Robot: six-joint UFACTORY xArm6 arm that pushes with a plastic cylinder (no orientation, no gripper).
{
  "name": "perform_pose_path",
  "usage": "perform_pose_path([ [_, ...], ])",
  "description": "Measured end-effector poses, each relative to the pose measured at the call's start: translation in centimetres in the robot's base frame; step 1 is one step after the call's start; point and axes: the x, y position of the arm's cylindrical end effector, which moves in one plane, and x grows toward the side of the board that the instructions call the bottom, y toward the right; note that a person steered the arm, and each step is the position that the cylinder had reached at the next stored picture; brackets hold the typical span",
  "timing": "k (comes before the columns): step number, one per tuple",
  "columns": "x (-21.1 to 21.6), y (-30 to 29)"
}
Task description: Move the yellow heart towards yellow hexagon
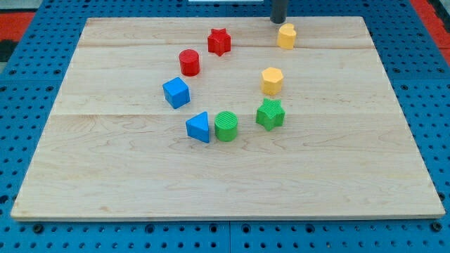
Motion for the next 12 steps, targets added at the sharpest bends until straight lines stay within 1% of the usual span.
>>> perform_pose_path([
  [1, 1.6, 3.6],
  [2, 3.5, 4.3],
  [3, 5.2, 0.3],
  [5, 2.7, -0.6],
  [8, 2.5, -2.0],
  [9, 3.2, -2.0],
  [12, 8.1, -3.9],
])
